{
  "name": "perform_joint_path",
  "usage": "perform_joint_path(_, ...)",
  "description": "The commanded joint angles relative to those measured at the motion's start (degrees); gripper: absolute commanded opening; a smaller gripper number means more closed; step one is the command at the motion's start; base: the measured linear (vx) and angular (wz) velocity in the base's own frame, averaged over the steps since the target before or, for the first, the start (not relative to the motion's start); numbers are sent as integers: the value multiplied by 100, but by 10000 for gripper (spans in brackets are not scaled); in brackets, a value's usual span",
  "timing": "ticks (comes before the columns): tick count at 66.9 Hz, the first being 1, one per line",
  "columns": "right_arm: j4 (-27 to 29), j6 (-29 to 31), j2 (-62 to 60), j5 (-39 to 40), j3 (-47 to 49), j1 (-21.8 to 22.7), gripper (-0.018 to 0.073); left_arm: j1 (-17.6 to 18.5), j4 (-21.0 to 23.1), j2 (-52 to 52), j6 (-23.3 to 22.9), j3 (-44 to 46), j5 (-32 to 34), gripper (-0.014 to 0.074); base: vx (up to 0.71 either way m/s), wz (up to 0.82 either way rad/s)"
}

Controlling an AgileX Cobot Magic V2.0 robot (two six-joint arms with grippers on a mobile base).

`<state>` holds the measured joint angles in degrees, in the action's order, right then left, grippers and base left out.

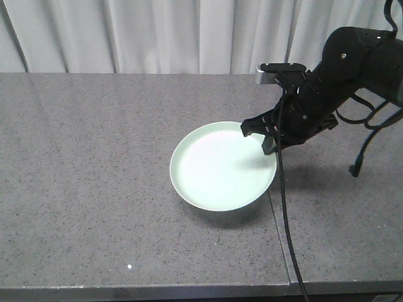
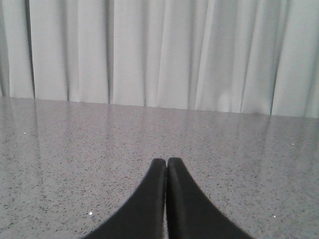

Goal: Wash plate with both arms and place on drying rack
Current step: 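Close the right gripper on the plate rim and lift it up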

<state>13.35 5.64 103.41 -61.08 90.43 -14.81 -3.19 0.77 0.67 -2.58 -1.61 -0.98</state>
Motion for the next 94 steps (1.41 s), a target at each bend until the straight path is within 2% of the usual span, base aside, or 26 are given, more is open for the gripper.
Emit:
perform_joint_path(1, 501, 362, -699, 470, -404, 11, -3, 16, 6, 81, 7, 157, 432, -6, 0, 0)
perform_joint_path(16, 1074, 846, -1513, 856, -1504, 11, -3, 16, 6, 81, 7, 157, 432, -6, 0, 0)
perform_joint_path(44, 1855, 1689, -2391, 815, -2714, -85, -2, 16, 6, 81, 7, 157, 432, -6, 0, 0)
perform_joint_path(56, 1855, 1651, -2612, 944, -3038, -451, -2, 16, 6, 81, 7, 157, 432, -6, 0, 0)
perform_joint_path(76, 1894, 1385, -2618, 1112, -3033, -448, -2, 16, 6, 81, 7, 157, 432, -6, 0, 0)
perform_joint_path(94, 1895, 1384, -2618, 1028, -3033, -448, -1, 16, 6, 81, 7, 157, 432, -6, 0, 0)
